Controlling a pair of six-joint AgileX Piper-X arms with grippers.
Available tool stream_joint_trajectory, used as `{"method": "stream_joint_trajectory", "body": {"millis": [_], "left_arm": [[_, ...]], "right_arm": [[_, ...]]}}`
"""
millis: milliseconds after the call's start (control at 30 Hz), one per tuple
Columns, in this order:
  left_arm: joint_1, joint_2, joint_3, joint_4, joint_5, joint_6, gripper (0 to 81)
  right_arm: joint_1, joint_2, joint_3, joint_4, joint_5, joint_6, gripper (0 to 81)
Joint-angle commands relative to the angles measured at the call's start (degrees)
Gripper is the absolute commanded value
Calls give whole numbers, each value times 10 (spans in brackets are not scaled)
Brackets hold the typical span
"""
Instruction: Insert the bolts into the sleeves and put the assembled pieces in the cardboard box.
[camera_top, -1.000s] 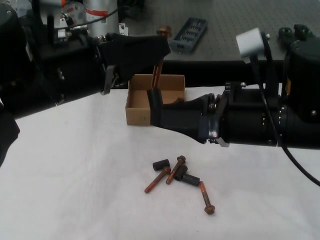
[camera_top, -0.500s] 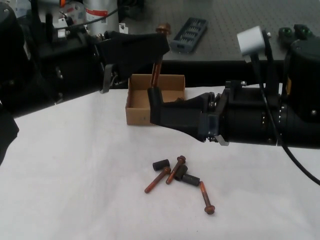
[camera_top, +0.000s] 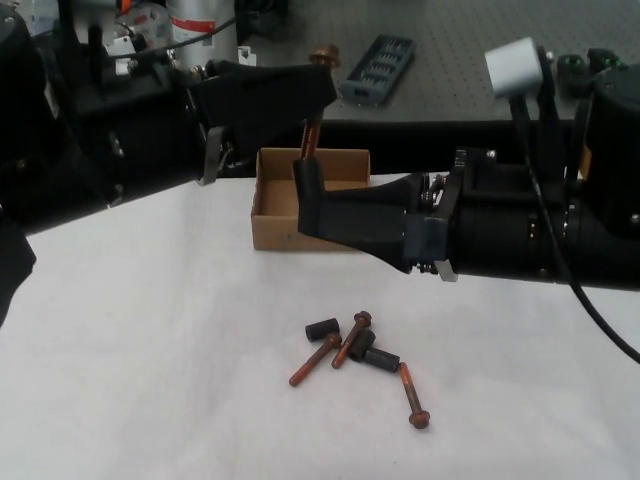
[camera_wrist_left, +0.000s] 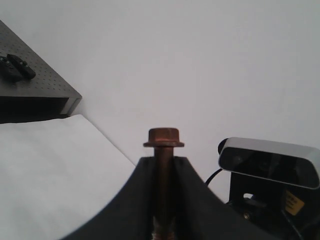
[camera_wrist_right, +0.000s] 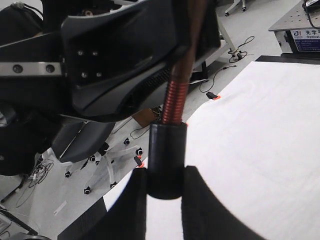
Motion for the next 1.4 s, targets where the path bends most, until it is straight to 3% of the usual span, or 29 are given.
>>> {"method": "stream_joint_trajectory", "body": {"millis": [0, 933, 1367], "left_arm": [[-1, -7, -1, -5, 8, 6, 6], [27, -7, 1, 10, 12, 18, 6], [27, -7, 1, 63, 38, 23, 6]], "right_arm": [[2, 1, -8, -15, -7, -1, 28], [-47, -14, -8, -15, 2, -3, 28], [-47, -14, -8, -15, -81, -83, 28]]}}
